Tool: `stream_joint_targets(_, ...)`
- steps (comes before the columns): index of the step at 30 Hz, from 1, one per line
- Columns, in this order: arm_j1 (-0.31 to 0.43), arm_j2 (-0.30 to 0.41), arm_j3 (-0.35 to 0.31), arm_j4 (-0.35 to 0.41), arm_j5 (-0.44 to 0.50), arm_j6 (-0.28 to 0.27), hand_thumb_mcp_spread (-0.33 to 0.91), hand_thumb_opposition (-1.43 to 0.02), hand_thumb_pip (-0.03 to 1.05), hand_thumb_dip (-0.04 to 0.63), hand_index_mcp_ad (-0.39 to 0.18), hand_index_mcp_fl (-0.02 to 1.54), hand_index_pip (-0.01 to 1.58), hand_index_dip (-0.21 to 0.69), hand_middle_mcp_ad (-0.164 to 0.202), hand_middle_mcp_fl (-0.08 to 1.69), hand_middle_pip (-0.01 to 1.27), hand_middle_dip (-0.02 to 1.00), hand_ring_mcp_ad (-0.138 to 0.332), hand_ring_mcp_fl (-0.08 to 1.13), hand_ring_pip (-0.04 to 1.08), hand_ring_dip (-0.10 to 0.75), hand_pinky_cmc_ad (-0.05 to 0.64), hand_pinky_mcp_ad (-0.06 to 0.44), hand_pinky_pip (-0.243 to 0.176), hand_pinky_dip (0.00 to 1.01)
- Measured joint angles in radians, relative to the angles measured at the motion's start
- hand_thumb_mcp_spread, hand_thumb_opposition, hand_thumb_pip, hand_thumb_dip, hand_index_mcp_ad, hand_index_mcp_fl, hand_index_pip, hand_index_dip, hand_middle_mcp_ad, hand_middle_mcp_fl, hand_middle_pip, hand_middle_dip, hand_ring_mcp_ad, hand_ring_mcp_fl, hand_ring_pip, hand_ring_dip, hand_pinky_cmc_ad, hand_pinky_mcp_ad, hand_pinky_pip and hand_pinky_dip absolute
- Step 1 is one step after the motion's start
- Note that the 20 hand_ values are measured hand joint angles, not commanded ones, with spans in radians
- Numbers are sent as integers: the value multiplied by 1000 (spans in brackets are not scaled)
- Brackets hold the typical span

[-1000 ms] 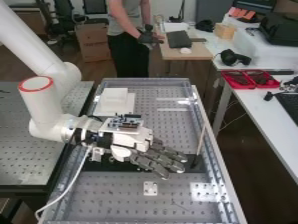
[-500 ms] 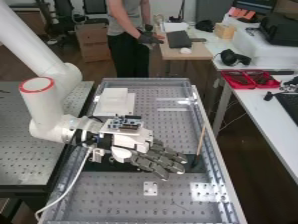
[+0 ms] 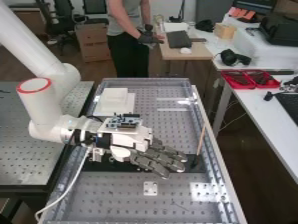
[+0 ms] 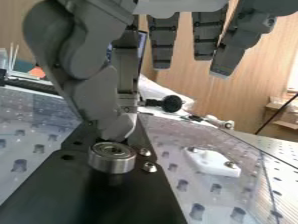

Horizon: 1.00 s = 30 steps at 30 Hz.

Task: Grab the pcb board and place it in the clear container

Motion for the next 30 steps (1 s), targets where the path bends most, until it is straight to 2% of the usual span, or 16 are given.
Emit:
stream_joint_targets(14,-6,24,3,6,-2,13,456,-937,744,262,-86,463,1503,12,75,94,148,126,229,-2,108,26,309,182,-93,562)
stream_joint_targets(22,-6,94,1,-3,-5,19,459,-937,742,253,-86,466,1506,12,75,96,143,126,229,-2,105,26,309,182,-93,550)
stream_joint_targets(30,23,211,-8,-40,4,43,459,-937,742,251,-86,466,1506,16,75,119,148,138,229,-2,108,26,309,182,-93,513)
